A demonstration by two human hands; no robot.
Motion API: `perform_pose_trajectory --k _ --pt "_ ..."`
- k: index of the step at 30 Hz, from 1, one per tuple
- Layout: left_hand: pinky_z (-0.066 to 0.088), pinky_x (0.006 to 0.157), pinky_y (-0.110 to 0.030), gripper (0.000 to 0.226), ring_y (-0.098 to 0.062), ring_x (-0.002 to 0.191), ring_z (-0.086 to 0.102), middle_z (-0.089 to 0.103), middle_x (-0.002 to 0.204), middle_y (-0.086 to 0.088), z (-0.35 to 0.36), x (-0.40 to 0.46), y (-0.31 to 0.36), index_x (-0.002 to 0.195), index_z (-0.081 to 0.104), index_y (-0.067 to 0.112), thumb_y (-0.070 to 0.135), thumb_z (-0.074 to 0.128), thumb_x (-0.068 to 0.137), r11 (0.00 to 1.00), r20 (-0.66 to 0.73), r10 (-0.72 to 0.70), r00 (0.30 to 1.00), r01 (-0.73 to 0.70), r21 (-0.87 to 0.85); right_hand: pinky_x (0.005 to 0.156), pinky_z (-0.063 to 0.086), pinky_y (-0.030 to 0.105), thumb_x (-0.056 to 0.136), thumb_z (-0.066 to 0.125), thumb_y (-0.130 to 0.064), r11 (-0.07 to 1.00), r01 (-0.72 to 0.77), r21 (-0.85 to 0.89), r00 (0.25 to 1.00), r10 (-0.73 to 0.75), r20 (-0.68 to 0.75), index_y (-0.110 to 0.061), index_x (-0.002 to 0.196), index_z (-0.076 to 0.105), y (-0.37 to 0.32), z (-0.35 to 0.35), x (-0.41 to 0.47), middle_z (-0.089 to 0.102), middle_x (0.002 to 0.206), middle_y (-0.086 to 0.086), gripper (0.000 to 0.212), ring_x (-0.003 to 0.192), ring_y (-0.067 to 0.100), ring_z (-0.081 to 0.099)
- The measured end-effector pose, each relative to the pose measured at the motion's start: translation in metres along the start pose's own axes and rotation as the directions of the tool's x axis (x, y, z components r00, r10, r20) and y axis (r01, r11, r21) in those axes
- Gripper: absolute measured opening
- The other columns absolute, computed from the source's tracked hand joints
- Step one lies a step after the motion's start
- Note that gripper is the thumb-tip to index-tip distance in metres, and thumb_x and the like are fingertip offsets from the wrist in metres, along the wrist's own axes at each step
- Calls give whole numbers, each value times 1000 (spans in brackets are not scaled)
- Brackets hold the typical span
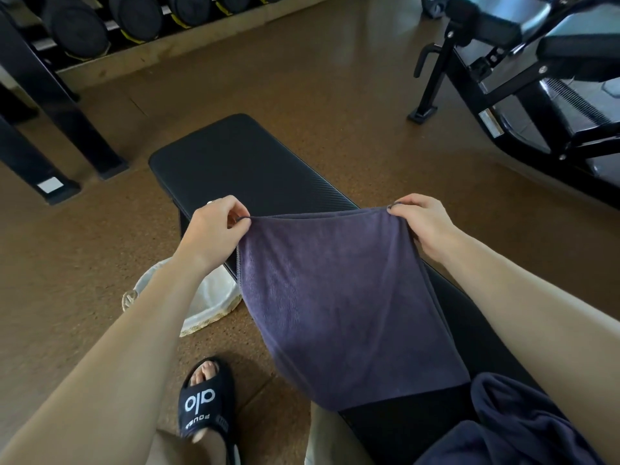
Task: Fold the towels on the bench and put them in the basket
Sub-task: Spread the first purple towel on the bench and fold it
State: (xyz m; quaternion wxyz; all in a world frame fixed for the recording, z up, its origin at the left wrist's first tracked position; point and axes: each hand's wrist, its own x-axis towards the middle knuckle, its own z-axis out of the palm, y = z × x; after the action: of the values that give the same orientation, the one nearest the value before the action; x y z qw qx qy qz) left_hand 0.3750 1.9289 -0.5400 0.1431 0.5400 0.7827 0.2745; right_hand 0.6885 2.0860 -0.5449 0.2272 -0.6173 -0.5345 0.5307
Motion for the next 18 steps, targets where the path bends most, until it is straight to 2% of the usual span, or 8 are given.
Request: perform_pose_trajectory --k 3,9,13,18 --pt "38 72 -10 11 -5 85 58 64 85 10 -13 -8 2 87 65 23 13 66 92 999 15 34 999 -33 -24 79 51 29 96 67 -19 979 159 -125 985 -165 -43 -18 106 72 -1 -5 -6 69 102 0 11 97 16 65" --pt "41 72 -7 16 -6 83 63 68 87 8 -51 -35 20 87 66 24 8 67 92 995 12 89 996 -88 -48 75 50 26 96 68 -18 879 396 -266 901 -427 -68 -16 103 72 -18 -19 -31 70 96 -1 7 91 14 66" --pt "50 78 -20 22 -8 85 67 71 90 7 -74 -55 33 88 66 26 5 67 91 991 25 116 993 -114 -70 81 56 33 92 72 -11 846 469 -254 859 -504 -93 -13 96 72 -33 -29 -54 72 96 2 4 92 18 68" --pt "57 84 -38 26 -8 82 68 71 82 8 -107 -76 44 82 66 28 3 69 88 982 99 183 978 -186 20 83 59 37 88 75 -7 811 532 -243 819 -565 -96 -9 87 70 -51 -42 -88 74 94 6 5 89 22 71"
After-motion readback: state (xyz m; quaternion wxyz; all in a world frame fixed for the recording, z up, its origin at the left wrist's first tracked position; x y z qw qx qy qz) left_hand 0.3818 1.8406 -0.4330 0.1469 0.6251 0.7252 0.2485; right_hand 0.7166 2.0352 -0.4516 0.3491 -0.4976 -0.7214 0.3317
